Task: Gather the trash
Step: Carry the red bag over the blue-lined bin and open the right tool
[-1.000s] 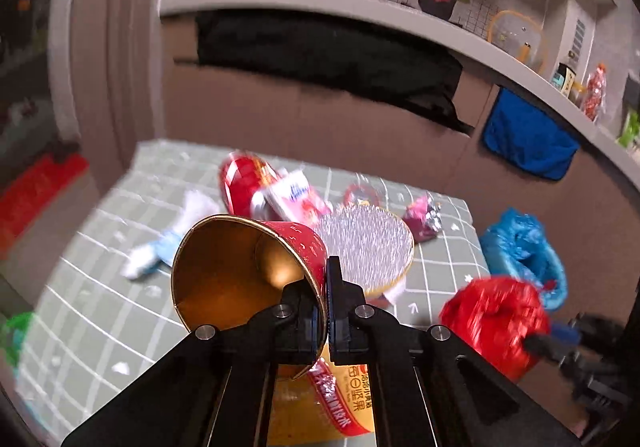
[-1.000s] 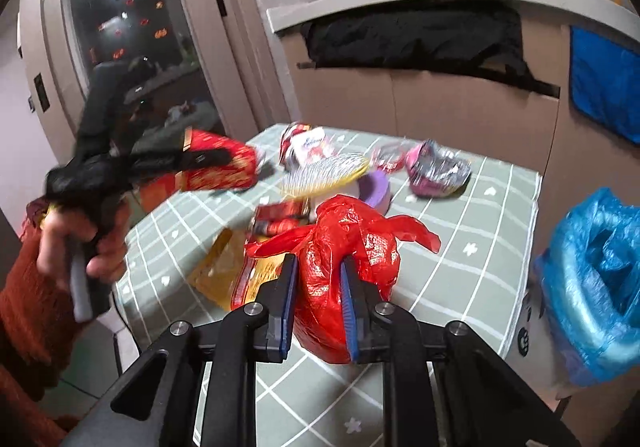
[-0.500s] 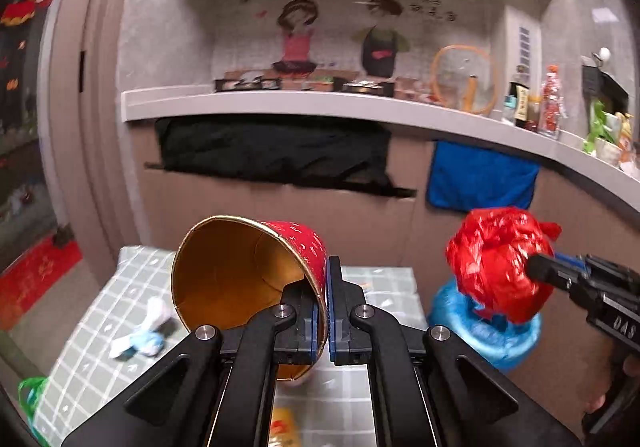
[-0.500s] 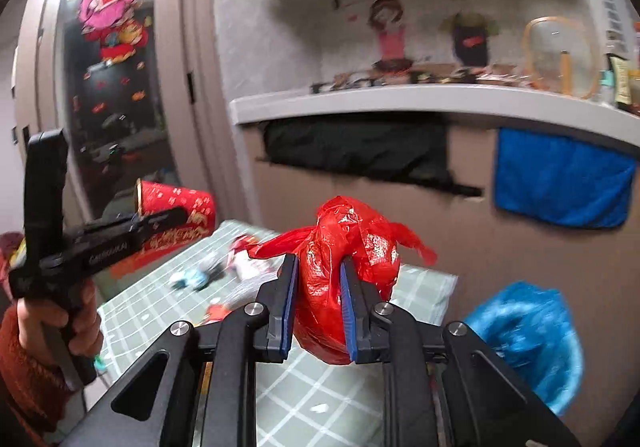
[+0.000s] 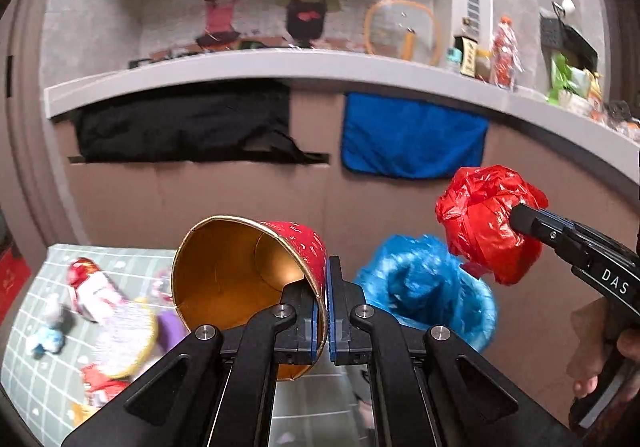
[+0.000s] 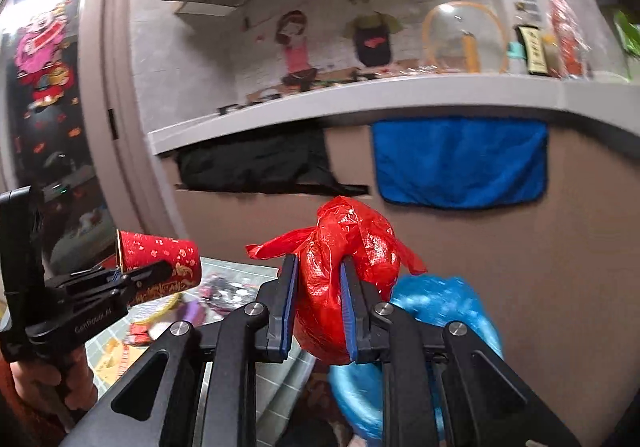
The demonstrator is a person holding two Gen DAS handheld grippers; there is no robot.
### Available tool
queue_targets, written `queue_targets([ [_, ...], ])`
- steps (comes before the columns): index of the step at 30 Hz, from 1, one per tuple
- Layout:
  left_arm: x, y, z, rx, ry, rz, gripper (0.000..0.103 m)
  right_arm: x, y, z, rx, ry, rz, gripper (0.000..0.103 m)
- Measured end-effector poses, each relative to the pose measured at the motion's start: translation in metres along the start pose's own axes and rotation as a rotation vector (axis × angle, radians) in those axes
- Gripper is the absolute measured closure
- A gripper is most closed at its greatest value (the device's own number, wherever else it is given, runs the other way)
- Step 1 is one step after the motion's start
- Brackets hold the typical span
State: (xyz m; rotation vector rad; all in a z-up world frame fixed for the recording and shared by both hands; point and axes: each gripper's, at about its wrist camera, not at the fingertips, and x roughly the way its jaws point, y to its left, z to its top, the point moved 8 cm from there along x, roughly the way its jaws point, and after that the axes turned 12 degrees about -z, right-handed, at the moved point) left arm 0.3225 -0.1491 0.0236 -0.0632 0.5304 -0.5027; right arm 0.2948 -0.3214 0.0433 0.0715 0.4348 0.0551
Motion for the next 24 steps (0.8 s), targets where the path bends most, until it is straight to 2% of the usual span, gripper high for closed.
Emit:
queue_targets([
  [10, 0.076, -0.041, -0.017, -0.035, 0.1, -0.142, 0.1, 0.018, -0.056, -0.022, 0.024, 0.046, -0.129, 0.085],
  [18, 0.125, -0.058, -0.024, -0.063, 0.173, -0.245, 0.1, 0.047, -0.089, -0.037, 0.076, 0.11, -0.156, 0.085],
  [24, 0.15, -0.064, -0.026, -0.056, 0.194, -0.272, 0.1, 0.064, -0.107, -0.048, 0.112, 0.152, -0.176, 0.085],
])
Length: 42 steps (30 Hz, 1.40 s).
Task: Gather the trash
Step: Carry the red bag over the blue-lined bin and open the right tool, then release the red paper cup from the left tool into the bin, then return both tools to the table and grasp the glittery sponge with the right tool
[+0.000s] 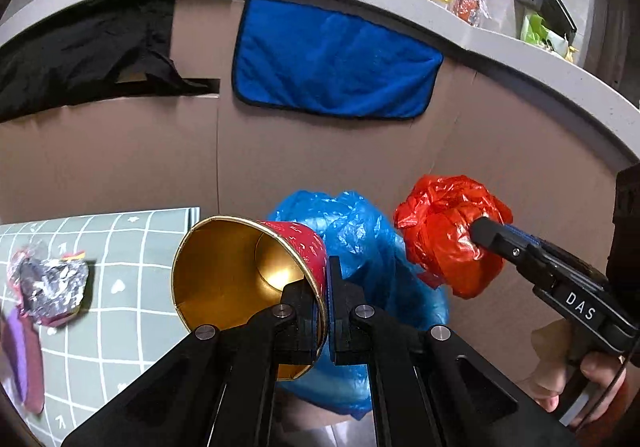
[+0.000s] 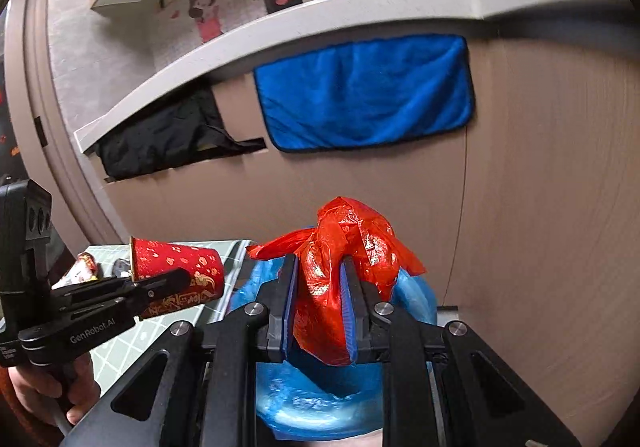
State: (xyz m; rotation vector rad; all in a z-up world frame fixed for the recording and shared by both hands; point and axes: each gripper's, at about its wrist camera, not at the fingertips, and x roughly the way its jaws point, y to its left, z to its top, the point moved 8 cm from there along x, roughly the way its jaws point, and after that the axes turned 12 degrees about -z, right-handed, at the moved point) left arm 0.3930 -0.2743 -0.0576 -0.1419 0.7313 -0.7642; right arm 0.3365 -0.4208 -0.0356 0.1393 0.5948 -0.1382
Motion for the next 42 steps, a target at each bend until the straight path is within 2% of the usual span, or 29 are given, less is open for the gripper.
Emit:
queue_targets([
  [5, 0.022, 0.004, -0.001, -0.028, 0.038, -0.021, 0.1, 0.015, -0.011, -0.004, 0.037, 0.034, -0.001, 0.085],
  [8, 0.033, 0.004, 0.001, -0.046, 0.053, -0.059, 0.1, 0.022, -0.014, -0.005, 0.054, 0.048, 0.008, 0.085],
  [10, 0.039, 0.008, 0.003, -0.057, 0.059, -0.058, 0.093, 0.025, -0.015, -0.005, 0.065, 0.05, 0.02, 0.082],
  [12, 0.04, 0.013, 0.002, -0.031, 0.053, -0.023, 0.075, 0.029, -0.016, -0.006, 0.072, 0.063, 0.026, 0.079],
  [16, 0.037, 0.015, -0.003, -0.003, 0.079, -0.033, 0.07, 0.031, -0.023, -0.015, 0.111, 0.079, 0.014, 0.068],
  [19, 0.026, 0.02, -0.001, -0.048, 0.075, -0.062, 0.07, 0.022, -0.021, -0.017, 0.123, 0.065, 0.036, 0.066],
  [23, -0.013, 0.031, 0.005, -0.077, 0.008, -0.04, 0.07, 0.005, -0.013, -0.011, 0.091, 0.026, 0.008, 0.066],
  [30, -0.094, 0.074, -0.01, -0.091, -0.053, 0.091, 0.07, -0.021, 0.014, -0.009, 0.049, -0.006, -0.001, 0.066],
  [34, -0.143, 0.107, -0.031, -0.117, -0.075, 0.156, 0.07, -0.028, 0.048, -0.014, -0.002, -0.007, 0.018, 0.066],
  [38, -0.194, 0.139, -0.052, -0.12, -0.096, 0.26, 0.07, -0.03, 0.089, -0.022, -0.065, 0.004, 0.046, 0.066],
  [42, -0.239, 0.168, -0.07, -0.135, -0.128, 0.345, 0.07, -0.027, 0.142, -0.032, -0.143, 0.03, 0.112, 0.066],
])
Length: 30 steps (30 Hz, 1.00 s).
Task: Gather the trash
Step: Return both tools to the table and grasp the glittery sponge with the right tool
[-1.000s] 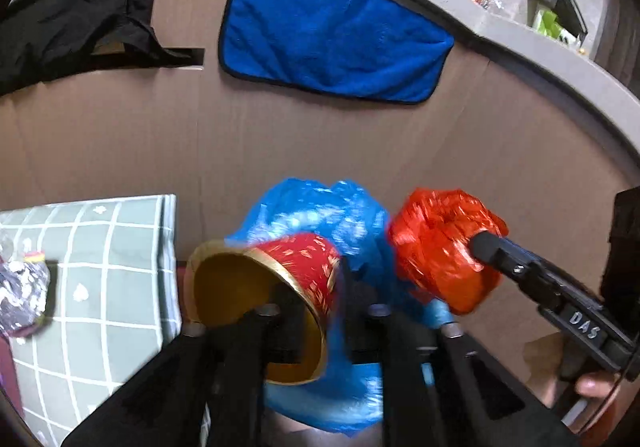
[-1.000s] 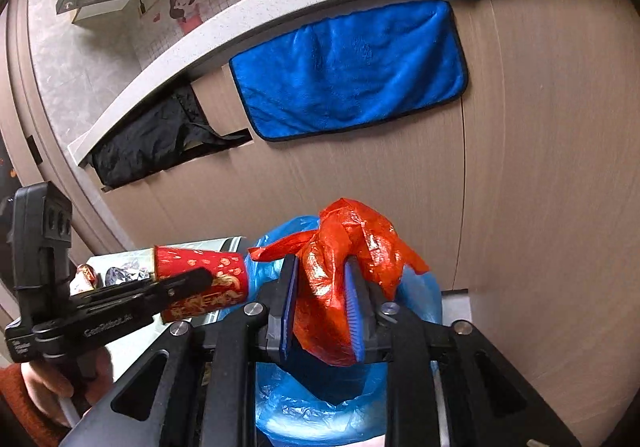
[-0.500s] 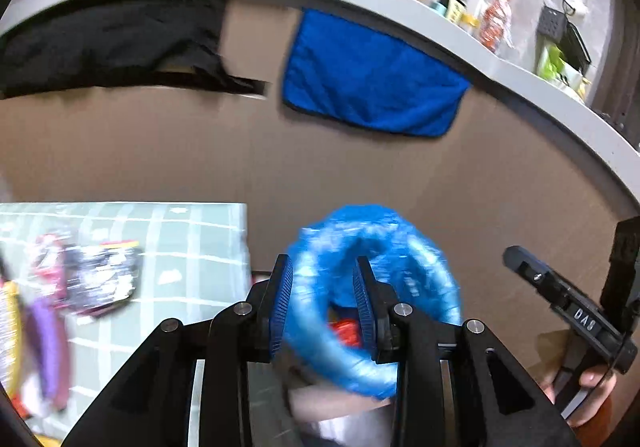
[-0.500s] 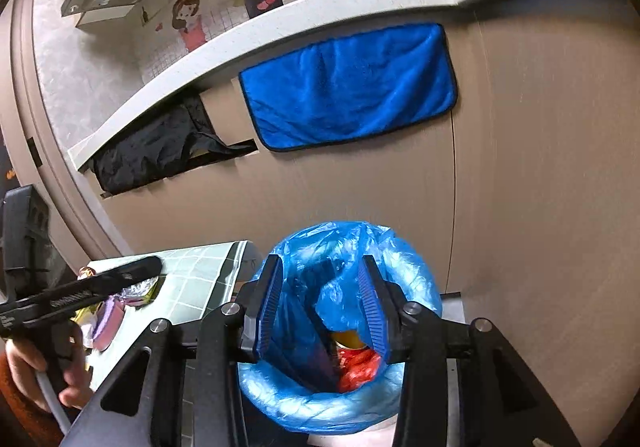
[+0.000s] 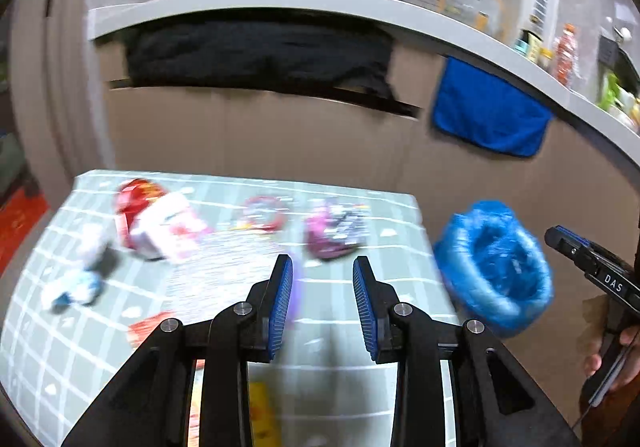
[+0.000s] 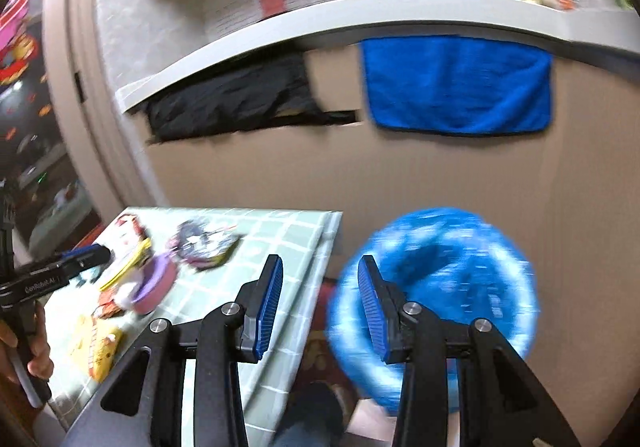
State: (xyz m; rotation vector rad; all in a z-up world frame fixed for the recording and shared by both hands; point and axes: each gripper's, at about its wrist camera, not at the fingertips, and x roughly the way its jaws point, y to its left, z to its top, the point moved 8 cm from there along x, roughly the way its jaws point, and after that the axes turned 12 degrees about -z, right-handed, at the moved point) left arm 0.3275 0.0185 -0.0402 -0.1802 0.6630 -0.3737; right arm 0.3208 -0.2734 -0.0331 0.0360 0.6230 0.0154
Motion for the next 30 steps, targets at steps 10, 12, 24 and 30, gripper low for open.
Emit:
queue_targets([
  [10, -0.046, 0.097, -0.029, -0.135, -0.032, 0.082, 0.07, 0.025, 0.133, -0.016, -0.214, 0.064, 0.196, 0.066],
  [12, -0.049, 0.11, -0.035, -0.153, -0.025, 0.085, 0.07, 0.032, 0.157, -0.017, -0.249, 0.072, 0.209, 0.066],
  [24, -0.073, 0.173, -0.062, -0.263, -0.028, 0.103, 0.07, 0.065, 0.261, -0.019, -0.331, 0.151, 0.332, 0.066],
  [30, -0.088, 0.195, -0.076, -0.304, -0.034, 0.13, 0.07, 0.106, 0.283, -0.039, -0.299, 0.256, 0.286, 0.066],
])
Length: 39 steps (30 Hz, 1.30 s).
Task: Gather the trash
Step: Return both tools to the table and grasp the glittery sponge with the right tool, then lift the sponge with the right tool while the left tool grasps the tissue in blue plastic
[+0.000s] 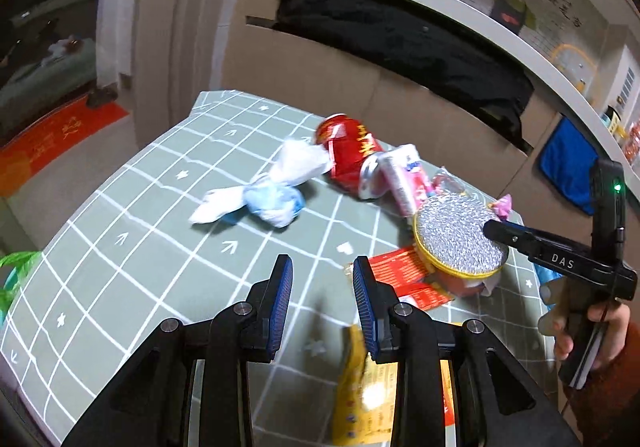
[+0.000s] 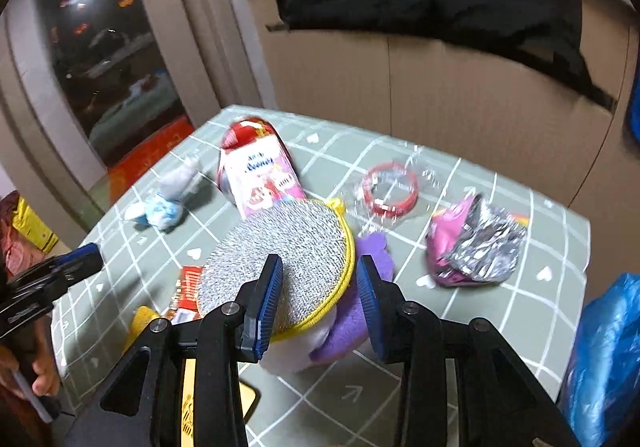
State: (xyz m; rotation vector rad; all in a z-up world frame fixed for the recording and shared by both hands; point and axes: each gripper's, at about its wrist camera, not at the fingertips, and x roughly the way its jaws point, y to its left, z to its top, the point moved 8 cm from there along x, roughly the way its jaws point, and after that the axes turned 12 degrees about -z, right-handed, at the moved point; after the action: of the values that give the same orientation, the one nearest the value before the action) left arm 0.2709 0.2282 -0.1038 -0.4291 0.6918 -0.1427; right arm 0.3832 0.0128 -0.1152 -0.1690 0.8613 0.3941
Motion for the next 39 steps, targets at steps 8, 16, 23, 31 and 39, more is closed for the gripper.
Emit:
queue_targets([
  [8, 0.007, 0.005, -0.011, -0.027, 0.023, -0.018, 0.07, -0.024, 0.023, 0.0, 0.006, -0.013, 0.156, 0.091],
  [16, 0.017, -0.008, -0.014, -0.007, 0.049, -0.049, 0.07, -0.093, -0.011, 0.011, -0.001, -0.153, 0.057, 0.093],
  [23, 0.024, 0.009, 0.018, 0.02, 0.001, -0.022, 0.07, -0.125, -0.067, -0.016, -0.028, -0.189, -0.136, 0.093],
  [31, 0.056, 0.047, 0.068, 0.099, 0.037, 0.006, 0.07, -0.112, -0.083, -0.058, 0.001, -0.107, -0.142, 0.093],
  [39, 0.093, 0.04, 0.079, 0.115, 0.148, -0.104, 0.07, -0.107, -0.081, -0.066, 0.046, -0.098, -0.12, 0.092],
])
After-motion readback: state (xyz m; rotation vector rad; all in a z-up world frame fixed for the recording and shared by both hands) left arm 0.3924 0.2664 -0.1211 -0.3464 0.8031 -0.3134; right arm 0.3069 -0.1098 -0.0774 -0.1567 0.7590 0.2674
